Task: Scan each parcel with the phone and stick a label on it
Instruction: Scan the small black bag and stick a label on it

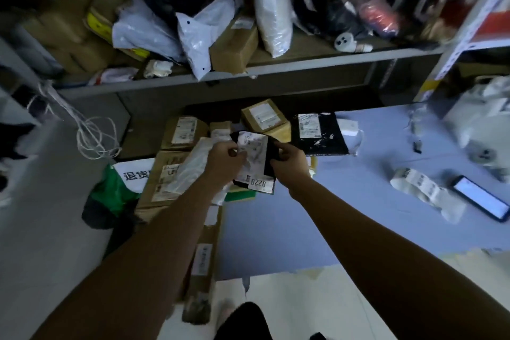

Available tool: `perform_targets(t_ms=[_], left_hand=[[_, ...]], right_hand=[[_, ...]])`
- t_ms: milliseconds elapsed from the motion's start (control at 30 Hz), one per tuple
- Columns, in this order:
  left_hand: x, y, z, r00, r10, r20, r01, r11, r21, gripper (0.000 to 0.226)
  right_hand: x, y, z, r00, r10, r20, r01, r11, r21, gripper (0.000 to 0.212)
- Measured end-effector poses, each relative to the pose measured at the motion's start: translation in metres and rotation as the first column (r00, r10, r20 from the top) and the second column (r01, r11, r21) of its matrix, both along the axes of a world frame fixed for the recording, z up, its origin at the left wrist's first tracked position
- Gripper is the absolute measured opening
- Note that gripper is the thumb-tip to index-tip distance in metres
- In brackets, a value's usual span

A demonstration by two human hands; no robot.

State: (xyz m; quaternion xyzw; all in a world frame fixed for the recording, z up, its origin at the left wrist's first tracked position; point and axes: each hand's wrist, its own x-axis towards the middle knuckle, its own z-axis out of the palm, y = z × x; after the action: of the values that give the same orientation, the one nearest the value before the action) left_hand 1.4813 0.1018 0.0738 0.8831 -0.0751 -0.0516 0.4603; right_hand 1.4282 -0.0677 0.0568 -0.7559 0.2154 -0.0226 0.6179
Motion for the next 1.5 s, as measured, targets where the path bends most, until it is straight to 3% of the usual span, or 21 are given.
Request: perform_targets(t_ms=[200, 300, 533, 733, 867, 1000, 1100, 1200, 1333, 1500], left_hand=[[-0.069, -0.146, -0.022, 0.975, -0.211, -0.068, 0.213, 0.977, 0.021, 0.023], [-0.093, -0.214, -0.04, 0.958, -0.259, -0.123, 0.262, 0.965, 0.008, 0.023], [-0.124, -0.326, -0.117, 0.947, -0.175, -0.269, 0.176, 0.984, -0.018, 0.009], [-0.124, -0.391, -0.18, 0.93, -0.018, -0.366, 0.035, 0.999, 0.039, 0.022], [-0.118, -0.417, -0.192, 0.921, 0.063, -0.385, -0.049, 0.998, 0.046, 0.025], [-0.107, -0.433, -0.189, 0.903, 0.122, -0.412, -0.105, 0.992, 0.063, 0.021], [-0.107, -0.439, -0.19, 0.879, 0.175, -0.444, -0.136, 0.983, 0.119, 0.017], [-0.113, -0.442, -0.194, 0.845, 0.229, -0.483, -0.18, 0.973, 0.146, 0.013], [-0.13, -0.45, -0.188, 0.783, 0.337, -0.523, -0.321, 0.939, 0.124, 0.021], [-0.161, -0.463, -0.18, 0.701, 0.555, -0.449, -0.549, 0.821, 0.158, 0.02]], right_hand=[[-0.085, -0.143, -0.022, 0.989, -0.133, -0.067, 0.134, 0.991, 0.016, 0.044], [-0.118, -0.205, -0.035, 0.968, -0.233, -0.096, 0.229, 0.972, -0.052, 0.038], [-0.142, -0.307, -0.091, 0.925, -0.309, -0.222, 0.264, 0.942, -0.209, 0.04], [-0.127, -0.365, -0.135, 0.891, -0.293, -0.347, 0.22, 0.947, -0.235, 0.038], [-0.109, -0.389, -0.142, 0.901, -0.208, -0.382, 0.139, 0.97, -0.2, 0.037], [-0.092, -0.426, -0.127, 0.959, -0.122, -0.255, -0.014, 0.88, -0.476, 0.024], [-0.088, -0.469, -0.121, 0.98, -0.106, -0.169, -0.019, 0.793, -0.609, 0.02], [-0.088, -0.515, -0.132, 0.95, -0.095, -0.299, -0.136, 0.732, -0.668, 0.039], [-0.095, -0.567, -0.159, 0.802, -0.027, -0.596, -0.466, 0.597, -0.653, 0.08], [-0.1, -0.593, -0.173, 0.817, 0.091, -0.569, -0.507, 0.584, -0.634, 0.078]])
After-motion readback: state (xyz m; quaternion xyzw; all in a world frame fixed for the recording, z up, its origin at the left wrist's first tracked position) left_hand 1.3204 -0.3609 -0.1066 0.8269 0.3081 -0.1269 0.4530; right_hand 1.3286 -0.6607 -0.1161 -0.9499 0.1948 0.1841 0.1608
